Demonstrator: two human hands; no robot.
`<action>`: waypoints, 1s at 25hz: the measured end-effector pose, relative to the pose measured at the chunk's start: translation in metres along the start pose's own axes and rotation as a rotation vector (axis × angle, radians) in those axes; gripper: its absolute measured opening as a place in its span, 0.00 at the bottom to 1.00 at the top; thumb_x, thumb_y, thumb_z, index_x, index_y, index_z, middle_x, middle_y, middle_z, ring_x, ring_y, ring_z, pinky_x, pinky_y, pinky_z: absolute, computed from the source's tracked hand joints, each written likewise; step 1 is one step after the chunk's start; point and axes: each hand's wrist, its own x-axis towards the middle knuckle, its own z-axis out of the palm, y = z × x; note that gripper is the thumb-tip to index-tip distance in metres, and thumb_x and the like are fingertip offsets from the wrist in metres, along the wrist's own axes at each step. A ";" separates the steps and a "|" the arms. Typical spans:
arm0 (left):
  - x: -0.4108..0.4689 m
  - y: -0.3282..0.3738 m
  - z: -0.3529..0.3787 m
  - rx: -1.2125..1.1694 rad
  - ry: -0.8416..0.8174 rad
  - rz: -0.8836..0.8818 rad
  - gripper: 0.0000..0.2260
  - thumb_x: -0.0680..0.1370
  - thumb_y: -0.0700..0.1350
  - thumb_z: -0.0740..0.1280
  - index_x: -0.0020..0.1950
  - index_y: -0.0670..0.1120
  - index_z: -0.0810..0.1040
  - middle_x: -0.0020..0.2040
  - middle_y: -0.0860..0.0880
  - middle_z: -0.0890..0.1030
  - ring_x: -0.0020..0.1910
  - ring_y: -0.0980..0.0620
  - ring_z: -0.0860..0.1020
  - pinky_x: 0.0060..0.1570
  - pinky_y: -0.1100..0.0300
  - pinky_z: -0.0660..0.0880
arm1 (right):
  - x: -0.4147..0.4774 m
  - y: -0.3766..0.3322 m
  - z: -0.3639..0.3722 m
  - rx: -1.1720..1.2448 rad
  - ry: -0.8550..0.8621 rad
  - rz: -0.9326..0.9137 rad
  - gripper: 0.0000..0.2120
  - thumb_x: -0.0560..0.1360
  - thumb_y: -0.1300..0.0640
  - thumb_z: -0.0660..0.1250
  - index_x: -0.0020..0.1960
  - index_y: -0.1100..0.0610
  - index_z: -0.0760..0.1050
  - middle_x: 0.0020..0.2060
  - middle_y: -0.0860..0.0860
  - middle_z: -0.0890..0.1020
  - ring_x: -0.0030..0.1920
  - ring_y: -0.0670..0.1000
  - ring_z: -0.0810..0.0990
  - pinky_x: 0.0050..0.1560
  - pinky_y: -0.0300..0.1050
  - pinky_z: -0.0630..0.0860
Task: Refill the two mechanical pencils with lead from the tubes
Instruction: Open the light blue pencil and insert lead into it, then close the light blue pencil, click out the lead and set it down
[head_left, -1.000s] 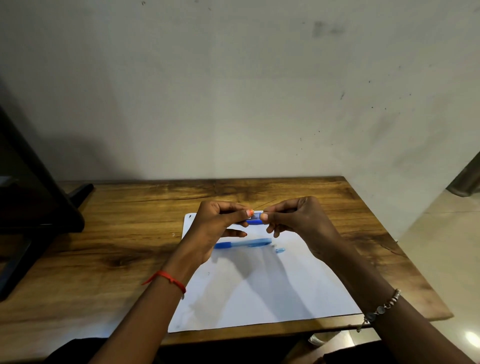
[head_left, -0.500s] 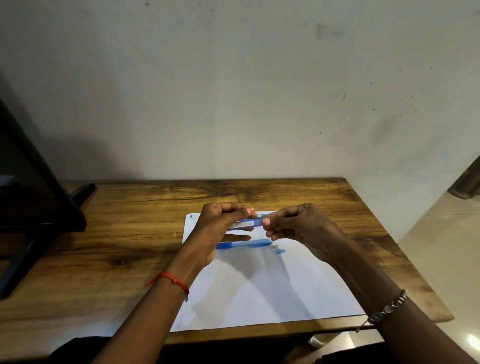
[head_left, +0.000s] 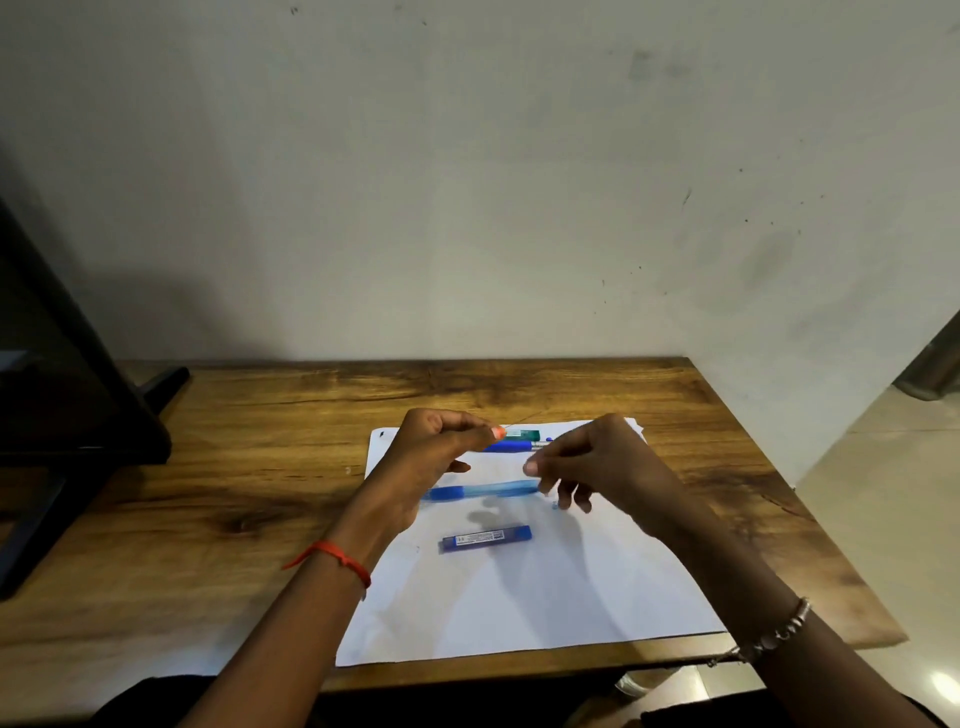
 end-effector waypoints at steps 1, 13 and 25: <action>0.000 -0.001 0.000 -0.009 -0.022 -0.008 0.02 0.72 0.43 0.70 0.40 0.48 0.82 0.39 0.52 0.82 0.43 0.56 0.78 0.44 0.61 0.76 | 0.000 -0.001 -0.003 0.178 0.042 -0.033 0.04 0.69 0.63 0.72 0.42 0.63 0.83 0.30 0.54 0.83 0.25 0.48 0.77 0.24 0.35 0.72; 0.007 -0.012 0.008 0.547 -0.056 0.163 0.12 0.70 0.47 0.73 0.52 0.48 0.81 0.50 0.53 0.79 0.49 0.55 0.75 0.44 0.66 0.71 | 0.000 -0.002 -0.015 0.585 0.177 -0.110 0.05 0.72 0.67 0.66 0.43 0.67 0.80 0.40 0.59 0.83 0.31 0.50 0.82 0.30 0.38 0.78; 0.012 -0.015 0.005 0.639 -0.109 0.294 0.06 0.72 0.39 0.70 0.48 0.43 0.82 0.44 0.49 0.81 0.40 0.58 0.74 0.39 0.73 0.68 | -0.003 -0.007 -0.024 0.617 0.332 -0.226 0.03 0.71 0.67 0.68 0.42 0.65 0.80 0.36 0.57 0.83 0.29 0.50 0.79 0.29 0.40 0.76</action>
